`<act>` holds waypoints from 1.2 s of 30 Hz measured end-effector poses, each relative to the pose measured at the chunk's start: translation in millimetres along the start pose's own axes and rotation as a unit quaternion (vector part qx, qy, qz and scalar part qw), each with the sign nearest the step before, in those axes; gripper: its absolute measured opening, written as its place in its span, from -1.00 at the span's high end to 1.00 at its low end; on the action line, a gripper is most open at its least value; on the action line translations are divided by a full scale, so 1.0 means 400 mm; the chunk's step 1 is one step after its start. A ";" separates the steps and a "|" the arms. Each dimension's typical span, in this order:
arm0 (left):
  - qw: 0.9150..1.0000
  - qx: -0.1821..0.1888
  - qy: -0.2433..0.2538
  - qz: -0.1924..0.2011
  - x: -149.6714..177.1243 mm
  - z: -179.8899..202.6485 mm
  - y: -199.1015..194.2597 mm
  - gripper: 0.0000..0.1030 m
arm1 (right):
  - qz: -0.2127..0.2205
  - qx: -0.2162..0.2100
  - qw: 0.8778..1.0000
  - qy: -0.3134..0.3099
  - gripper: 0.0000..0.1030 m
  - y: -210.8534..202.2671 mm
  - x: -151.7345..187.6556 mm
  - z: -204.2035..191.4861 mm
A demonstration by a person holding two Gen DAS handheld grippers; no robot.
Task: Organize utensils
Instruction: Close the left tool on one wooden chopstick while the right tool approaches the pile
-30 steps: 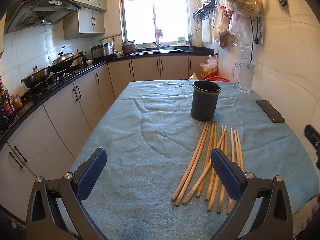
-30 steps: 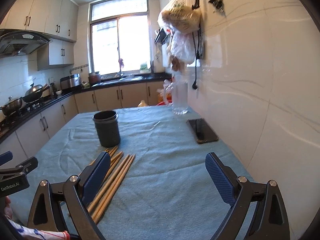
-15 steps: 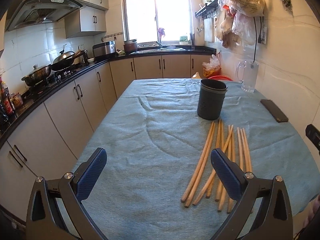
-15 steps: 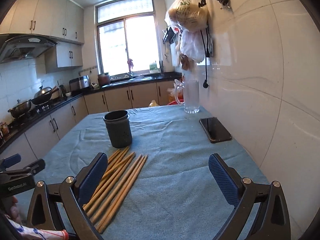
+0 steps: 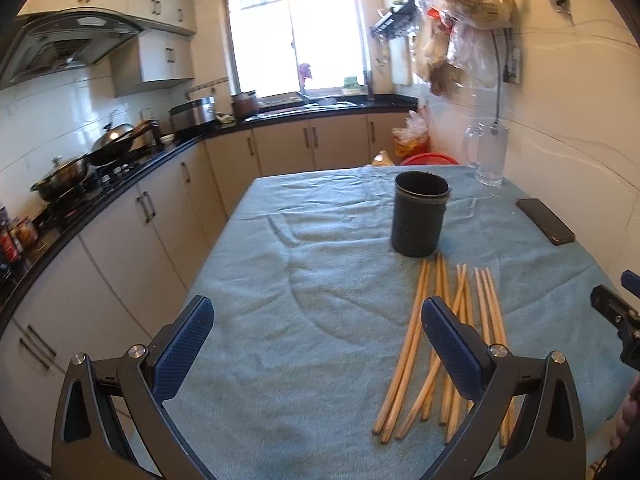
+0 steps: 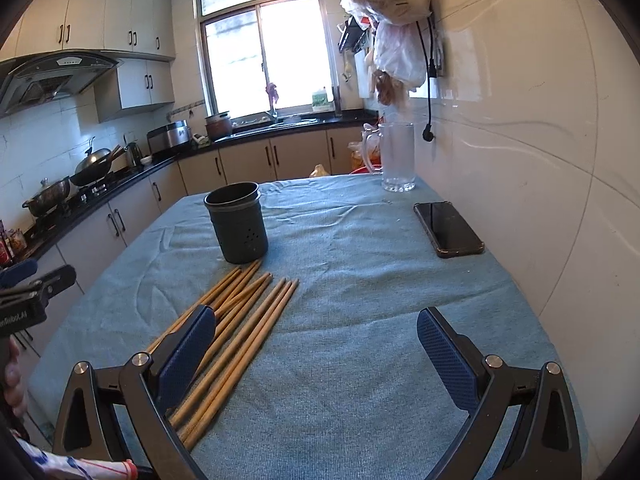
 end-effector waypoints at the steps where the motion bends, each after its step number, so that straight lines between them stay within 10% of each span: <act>1: 1.000 0.005 0.005 -0.004 -0.003 0.006 0.009 -1.00 | -0.002 -0.001 1.000 0.000 -0.99 0.002 0.001 -0.002; 26: 0.971 0.115 0.044 -0.203 0.087 0.121 0.332 -0.09 | -0.057 -0.028 0.997 0.033 -0.98 0.088 0.044 0.022; 36: 0.958 0.141 0.058 -0.241 0.095 0.188 0.401 0.74 | -0.068 -0.028 0.997 0.020 -0.98 0.112 0.048 0.001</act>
Point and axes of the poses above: each gripper's, at about its wrist camera, not at the fingertips, and y roughly the way its jaws point, z to its right, x to its underside, the point moved 4 cm from there along y, roughly the way its jaws point, and after that the axes turned 13 degrees about -y, right-handed, at the moved point
